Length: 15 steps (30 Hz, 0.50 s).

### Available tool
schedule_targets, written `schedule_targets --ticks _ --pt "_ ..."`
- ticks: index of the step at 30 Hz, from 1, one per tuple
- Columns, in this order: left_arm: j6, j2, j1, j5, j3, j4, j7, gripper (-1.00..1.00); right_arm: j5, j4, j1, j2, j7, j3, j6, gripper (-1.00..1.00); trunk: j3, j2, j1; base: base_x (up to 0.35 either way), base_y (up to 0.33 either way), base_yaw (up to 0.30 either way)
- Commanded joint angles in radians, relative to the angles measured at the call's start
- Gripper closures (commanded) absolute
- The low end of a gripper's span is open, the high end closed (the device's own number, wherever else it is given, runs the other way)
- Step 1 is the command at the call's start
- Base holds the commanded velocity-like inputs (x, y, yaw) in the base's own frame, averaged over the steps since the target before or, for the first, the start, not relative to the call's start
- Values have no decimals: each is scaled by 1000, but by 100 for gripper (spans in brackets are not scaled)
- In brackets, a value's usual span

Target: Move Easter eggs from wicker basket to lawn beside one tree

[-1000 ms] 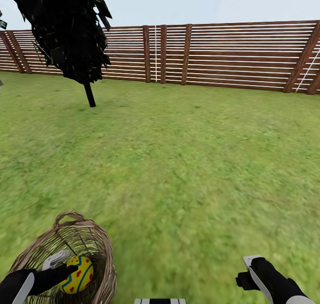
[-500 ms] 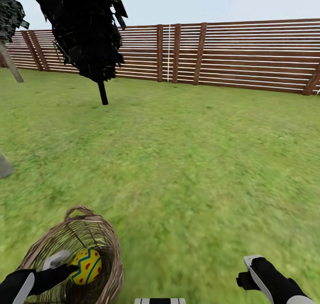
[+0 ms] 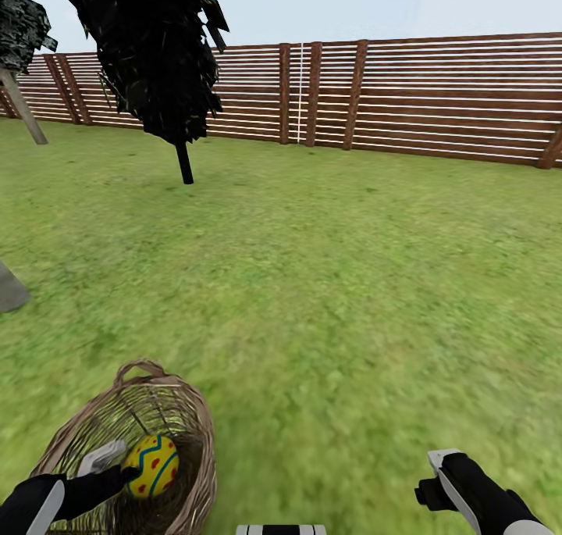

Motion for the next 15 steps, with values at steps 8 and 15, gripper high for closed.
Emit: schedule_targets --ticks 8,15 --pt "-8 16 6 -4 -14 3 0 -100 -9 13 0 -32 3 6 -12 -100 -1 0 0 0 0 0" --pt "-47 -24 6 -42 -8 21 -2 -100 -7 40 0 -34 2 6 -14 -100 15 1 -2 0 0 0"
